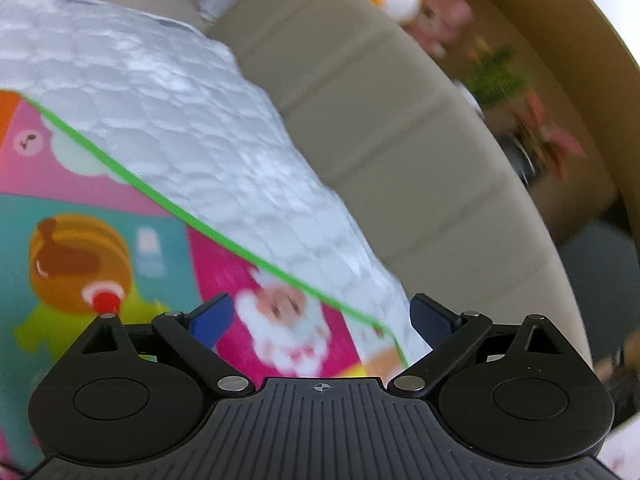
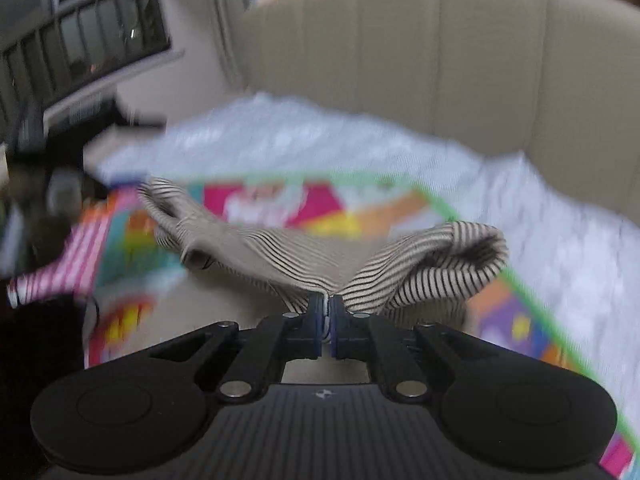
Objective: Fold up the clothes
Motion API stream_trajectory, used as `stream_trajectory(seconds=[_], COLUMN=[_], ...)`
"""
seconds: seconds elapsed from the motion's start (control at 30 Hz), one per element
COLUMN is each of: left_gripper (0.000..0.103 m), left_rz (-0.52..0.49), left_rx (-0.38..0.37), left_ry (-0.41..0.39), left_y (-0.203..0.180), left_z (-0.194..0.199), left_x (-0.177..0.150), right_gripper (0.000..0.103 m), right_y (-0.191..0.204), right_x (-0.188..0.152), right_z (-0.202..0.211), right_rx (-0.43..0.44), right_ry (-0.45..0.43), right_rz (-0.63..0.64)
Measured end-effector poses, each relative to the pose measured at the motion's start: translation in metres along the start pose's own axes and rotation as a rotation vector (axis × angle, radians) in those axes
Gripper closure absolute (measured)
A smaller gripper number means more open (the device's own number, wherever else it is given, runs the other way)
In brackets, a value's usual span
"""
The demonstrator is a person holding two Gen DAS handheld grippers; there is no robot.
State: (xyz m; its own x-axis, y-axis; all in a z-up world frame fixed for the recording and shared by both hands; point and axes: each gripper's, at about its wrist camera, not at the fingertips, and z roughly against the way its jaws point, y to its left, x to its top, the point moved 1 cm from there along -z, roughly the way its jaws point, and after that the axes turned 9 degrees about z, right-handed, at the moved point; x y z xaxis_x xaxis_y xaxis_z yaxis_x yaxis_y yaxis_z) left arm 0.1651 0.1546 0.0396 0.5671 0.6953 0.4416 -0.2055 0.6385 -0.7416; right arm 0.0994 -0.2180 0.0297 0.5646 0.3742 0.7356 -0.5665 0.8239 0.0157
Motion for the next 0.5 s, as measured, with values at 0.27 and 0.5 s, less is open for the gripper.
stream_trajectory(seconds=[0.27,0.5], left_gripper=[0.005,0.005], left_rz=[-0.198,-0.153], left_rx=[0.105,0.140], left_ry=[0.273,0.425], left_y=[-0.024,-0.006], left_z=[0.014,0.001], left_x=[-0.075,-0.124], right_gripper=[0.037,0.028], right_y=[-0.029,-0.080], right_x=[-0.022,-0.036], right_z=[0.041,0.013], right_rx=[-0.041,-0.070], right_ry=[-0.099,0.006], right_rz=[-0.099,-0.241])
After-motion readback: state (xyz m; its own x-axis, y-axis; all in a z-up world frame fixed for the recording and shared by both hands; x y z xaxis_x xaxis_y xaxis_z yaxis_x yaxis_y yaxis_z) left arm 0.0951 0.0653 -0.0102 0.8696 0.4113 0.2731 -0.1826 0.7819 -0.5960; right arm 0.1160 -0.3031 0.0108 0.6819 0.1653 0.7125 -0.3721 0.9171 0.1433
